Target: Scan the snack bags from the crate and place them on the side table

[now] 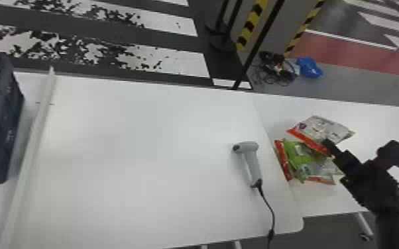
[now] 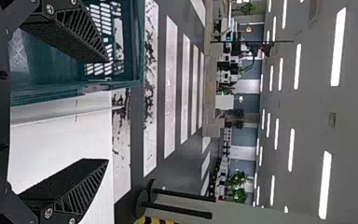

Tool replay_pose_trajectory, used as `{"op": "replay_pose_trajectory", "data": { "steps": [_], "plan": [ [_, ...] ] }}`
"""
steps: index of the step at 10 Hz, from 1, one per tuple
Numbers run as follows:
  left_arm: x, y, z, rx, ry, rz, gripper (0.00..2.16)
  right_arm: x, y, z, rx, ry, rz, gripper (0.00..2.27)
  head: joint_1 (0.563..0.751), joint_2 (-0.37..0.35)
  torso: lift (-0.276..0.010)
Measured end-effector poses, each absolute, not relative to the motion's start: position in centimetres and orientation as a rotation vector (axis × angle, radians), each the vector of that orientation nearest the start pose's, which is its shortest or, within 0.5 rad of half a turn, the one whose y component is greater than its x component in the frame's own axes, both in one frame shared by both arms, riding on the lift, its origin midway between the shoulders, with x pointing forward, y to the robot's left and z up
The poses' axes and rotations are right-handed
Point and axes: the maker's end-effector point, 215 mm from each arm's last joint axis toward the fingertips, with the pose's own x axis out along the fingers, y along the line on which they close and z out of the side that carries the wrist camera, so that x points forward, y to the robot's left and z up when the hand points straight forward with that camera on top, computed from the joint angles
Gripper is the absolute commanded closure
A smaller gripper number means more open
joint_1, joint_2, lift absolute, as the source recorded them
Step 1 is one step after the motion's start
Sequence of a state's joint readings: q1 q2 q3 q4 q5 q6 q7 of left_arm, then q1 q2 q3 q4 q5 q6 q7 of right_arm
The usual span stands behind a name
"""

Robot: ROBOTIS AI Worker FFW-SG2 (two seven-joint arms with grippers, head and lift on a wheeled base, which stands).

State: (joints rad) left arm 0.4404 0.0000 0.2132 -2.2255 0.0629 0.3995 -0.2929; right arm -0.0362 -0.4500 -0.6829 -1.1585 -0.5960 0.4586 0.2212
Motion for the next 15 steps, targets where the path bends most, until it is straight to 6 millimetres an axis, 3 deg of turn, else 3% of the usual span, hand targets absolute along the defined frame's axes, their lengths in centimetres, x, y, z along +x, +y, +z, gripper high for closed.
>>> {"op": "replay_pose_trajectory", "data": {
  "steps": [3,4,5,8,10,11,13,15],
  "plan": [
    [45.4,26.8,-32.6,-0.006,0.181,-0.117,0.12,44.9,-69.3,-42.8,0.450,0.238,-0.500,0.06,0.695,-0.350,-0.094],
    [45.5,26.3,-32.6,-0.003,0.181,-0.122,0.12,44.9,-68.3,-41.0,0.411,0.186,-0.495,0.06,0.695,-0.350,-0.094],
    [45.6,25.8,-32.6,0.007,0.181,-0.125,0.12,45.1,-65.9,-39.2,0.371,0.151,-0.464,0.06,0.695,-0.350,-0.094],
    [45.9,24.0,-32.9,0.023,0.177,-0.148,0.12,46.2,-52.2,-35.7,0.268,0.101,-0.267,0.05,0.695,-0.350,-0.094],
    [45.9,23.1,-31.1,0.045,0.080,-0.170,0.12,46.8,-42.2,-34.9,0.191,0.098,-0.118,0.04,0.695,-0.231,-0.094],
    [45.8,22.9,-30.6,0.053,0.038,-0.175,0.12,46.8,-37.8,-35.4,0.158,0.104,-0.060,0.04,0.695,-0.201,-0.094],
    [45.0,22.3,-30.6,0.054,0.006,-0.183,0.12,46.1,-31.2,-36.6,0.125,0.101,0.011,0.04,0.695,-0.116,-0.094],
    [44.2,21.7,-31.4,0.047,0.017,-0.190,0.12,44.6,-26.3,-36.7,0.114,0.076,0.057,0.04,0.695,-0.057,-0.094]
  ]
}}
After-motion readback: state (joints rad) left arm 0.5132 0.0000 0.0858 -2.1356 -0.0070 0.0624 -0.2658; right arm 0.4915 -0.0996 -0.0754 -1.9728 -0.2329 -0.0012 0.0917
